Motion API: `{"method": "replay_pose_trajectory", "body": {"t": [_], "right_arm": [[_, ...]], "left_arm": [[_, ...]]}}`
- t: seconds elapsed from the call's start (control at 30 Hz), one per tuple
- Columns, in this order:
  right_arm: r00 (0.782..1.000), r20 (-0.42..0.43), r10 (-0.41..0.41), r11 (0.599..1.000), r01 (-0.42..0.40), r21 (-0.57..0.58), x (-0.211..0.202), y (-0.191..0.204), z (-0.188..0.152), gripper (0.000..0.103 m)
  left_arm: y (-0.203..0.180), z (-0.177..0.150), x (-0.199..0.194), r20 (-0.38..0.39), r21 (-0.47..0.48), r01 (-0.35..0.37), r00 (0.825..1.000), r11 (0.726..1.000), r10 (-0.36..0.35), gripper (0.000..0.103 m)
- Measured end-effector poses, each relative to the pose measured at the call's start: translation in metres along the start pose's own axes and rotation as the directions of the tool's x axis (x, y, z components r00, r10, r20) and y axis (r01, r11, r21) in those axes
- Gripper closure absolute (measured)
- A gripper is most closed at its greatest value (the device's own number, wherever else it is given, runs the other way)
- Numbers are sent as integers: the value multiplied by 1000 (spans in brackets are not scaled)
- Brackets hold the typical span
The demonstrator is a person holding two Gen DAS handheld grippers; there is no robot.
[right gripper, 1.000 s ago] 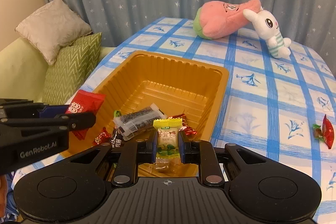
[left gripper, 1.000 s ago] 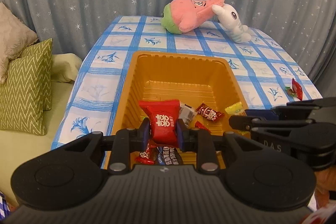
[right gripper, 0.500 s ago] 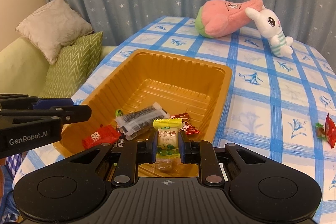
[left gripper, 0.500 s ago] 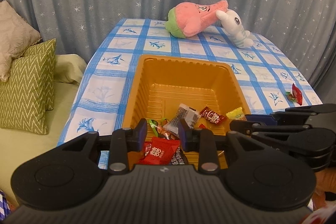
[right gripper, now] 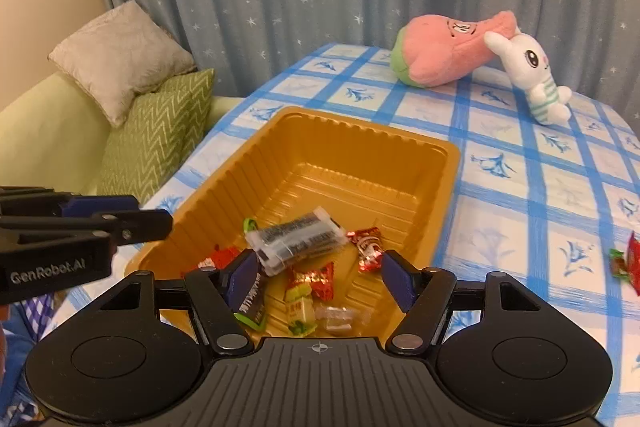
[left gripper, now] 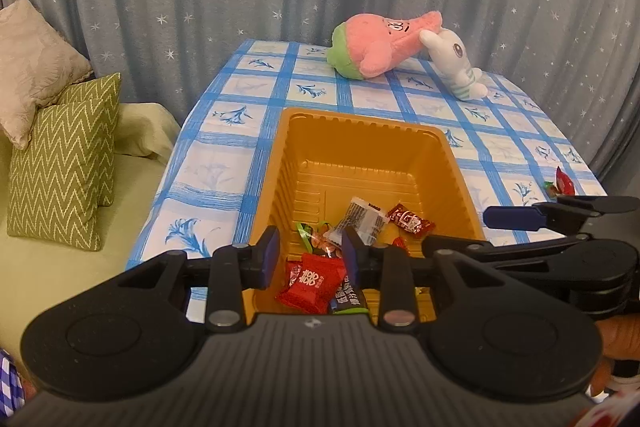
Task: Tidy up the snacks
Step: 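Open both grippers to drop the red candy and yellow packet into the tray, then move both tools away from the tray toward the loose red and green candies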
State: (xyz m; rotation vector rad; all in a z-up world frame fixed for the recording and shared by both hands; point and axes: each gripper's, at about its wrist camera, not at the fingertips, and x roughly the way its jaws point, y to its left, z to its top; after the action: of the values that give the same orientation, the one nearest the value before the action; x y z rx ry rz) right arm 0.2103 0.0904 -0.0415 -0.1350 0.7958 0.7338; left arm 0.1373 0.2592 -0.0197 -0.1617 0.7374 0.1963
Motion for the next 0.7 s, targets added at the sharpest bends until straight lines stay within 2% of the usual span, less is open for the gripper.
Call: {"method": "replay_pose_trajectory", "body": {"t": [0.17, 0.3, 0.37, 0.63, 0.7], "right_arm": [[999, 2, -33, 999, 33, -7, -17, -3, -7, 34], [998, 11, -65, 998, 65, 15, -37, -9, -15, 34], [997, 16, -81, 996, 81, 25, -48, -12, -19, 34], [991, 23, -134, 988, 132, 82, -93, -31, -39, 34], [989, 30, -148, 985, 144, 98, -104, -37, -45, 34]], "left_arm": [[-7, 0, -14, 15, 4, 2, 1000, 1000, -2, 68], [-15, 1, -29, 32, 6, 14, 999, 1000, -14, 58], [-20, 1, -37, 41, 11, 20, 999, 1000, -20, 56], [-56, -4, -61, 63, 37, 57, 996, 998, -60, 44], [-67, -6, -64, 61, 45, 68, 996, 997, -71, 43]]}}
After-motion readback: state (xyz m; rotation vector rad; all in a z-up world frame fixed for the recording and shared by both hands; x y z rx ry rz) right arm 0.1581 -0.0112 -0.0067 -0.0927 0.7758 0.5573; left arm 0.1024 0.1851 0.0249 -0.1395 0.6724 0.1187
